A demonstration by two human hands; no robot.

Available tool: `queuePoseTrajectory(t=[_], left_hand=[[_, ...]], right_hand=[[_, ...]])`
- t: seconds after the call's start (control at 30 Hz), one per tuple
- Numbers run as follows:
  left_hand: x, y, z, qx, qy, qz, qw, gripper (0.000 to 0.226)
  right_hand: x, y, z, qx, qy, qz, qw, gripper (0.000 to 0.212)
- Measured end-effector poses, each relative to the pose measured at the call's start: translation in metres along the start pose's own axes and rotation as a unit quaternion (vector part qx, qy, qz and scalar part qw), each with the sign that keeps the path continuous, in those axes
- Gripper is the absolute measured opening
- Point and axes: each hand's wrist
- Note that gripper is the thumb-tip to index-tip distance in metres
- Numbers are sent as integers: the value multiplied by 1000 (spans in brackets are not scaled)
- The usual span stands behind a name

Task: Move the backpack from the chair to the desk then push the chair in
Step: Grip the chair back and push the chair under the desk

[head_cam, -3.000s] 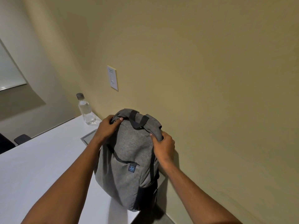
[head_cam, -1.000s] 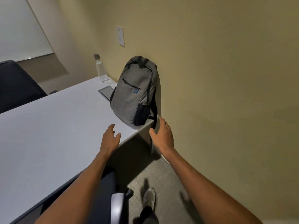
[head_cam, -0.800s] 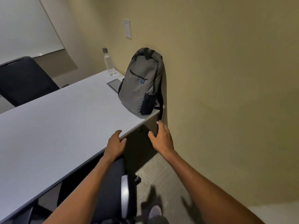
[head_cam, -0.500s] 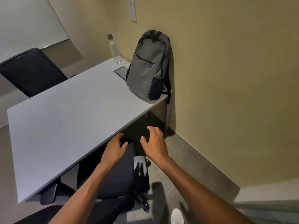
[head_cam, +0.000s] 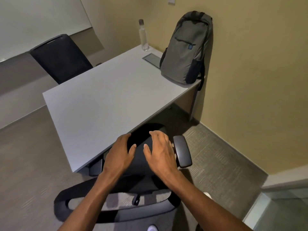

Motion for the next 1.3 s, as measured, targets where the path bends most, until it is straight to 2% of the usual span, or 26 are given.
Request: queuePoseTrajectory(t=[0.2, 0.43, 0.57, 1.03, 1.3], left_hand=[[36, 37, 55, -11, -49, -10, 999, 52], [74, 46, 89, -39, -66, -11, 997, 55], [93, 38, 100, -54, -59, -6, 997, 59], [125, 18, 133, -140, -66, -49, 987, 69], [113, 36, 162, -165, -64, -23, 984, 71]], right_hand=[[35, -37, 66, 61, 10, 2, 998, 53], [75, -64, 97, 146, 21, 30, 989, 58], [88, -70, 101, 196, 35, 46, 979, 59], [120, -80, 85, 206, -3, 77, 976, 65], [126, -80, 83, 229, -6, 89, 969, 61]])
Point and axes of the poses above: each hand's wrist, its own x-axis away from the middle knuckle, its own y-axis out of the back of the hand, z = x × y, and after that the axes turned 15 degrees about y, right-handed
